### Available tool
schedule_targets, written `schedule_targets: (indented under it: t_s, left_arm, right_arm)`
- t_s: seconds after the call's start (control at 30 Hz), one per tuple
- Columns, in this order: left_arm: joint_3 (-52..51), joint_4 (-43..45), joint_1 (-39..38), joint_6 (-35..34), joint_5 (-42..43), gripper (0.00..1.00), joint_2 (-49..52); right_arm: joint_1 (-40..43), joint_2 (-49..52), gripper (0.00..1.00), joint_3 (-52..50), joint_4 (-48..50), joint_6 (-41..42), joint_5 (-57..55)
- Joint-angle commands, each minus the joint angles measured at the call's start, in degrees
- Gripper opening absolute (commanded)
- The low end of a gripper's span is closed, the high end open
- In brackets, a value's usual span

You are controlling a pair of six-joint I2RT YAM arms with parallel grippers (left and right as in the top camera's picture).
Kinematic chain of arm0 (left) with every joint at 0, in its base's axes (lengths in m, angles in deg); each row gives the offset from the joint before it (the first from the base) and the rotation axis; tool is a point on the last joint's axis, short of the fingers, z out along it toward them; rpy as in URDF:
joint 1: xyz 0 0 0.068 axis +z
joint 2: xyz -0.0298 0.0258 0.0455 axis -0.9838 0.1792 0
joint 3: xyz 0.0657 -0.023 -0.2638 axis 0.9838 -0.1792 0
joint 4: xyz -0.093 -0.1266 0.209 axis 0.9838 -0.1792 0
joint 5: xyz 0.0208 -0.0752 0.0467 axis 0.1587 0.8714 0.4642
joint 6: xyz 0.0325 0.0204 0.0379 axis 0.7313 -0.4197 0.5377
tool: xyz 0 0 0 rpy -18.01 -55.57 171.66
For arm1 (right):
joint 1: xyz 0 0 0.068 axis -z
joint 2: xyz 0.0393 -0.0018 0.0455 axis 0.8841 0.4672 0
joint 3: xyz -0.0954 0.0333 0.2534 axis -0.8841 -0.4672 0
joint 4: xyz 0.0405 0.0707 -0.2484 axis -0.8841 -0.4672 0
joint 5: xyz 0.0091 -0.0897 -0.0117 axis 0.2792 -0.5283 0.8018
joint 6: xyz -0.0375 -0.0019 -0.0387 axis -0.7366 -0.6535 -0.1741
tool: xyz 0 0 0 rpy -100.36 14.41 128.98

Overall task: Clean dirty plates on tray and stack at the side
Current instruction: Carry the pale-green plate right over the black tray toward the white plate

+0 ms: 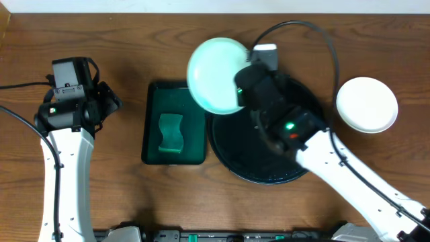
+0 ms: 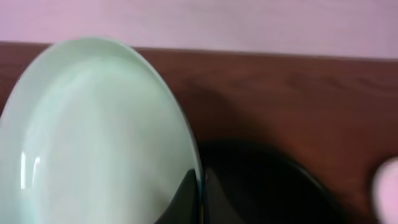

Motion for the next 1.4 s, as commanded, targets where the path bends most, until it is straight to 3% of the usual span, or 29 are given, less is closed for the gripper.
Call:
schedule_targets:
  t_s: [0.0,0.3,0.8,1.1,1.37]
  left_arm:
    - [0.76,-0.07,0.17,-0.11,-0.50,0.81,-0.33]
    - [0.76,-0.07,0.17,-0.11,-0.50,0.81,-0.33]
    - [0.76,-0.07,0.17,-0.11,-0.50,0.80,-0.33]
    - [0.76,-0.07,0.17,-0.11,-0.50,0.80,-0.33]
    - [0.76,-0.07,0.17,-0.11,-0.50,0.80,-0.33]
  right_arm:
    - [5.70,-2.71,0.01,0.66,-3.80,0.72,1.03]
    - [21.38,-2.97,0.01,0.66,-14.14,0.70,3.76]
    - [49.44,-2.51,0.01,0.44,-20.96,0.74,7.85]
    - [62.64,-0.26,0.01,-5.01,-17.18,8.50,9.11]
    - [65.46,4.26,0.01,-7.54,-11.98,8.61,13.57]
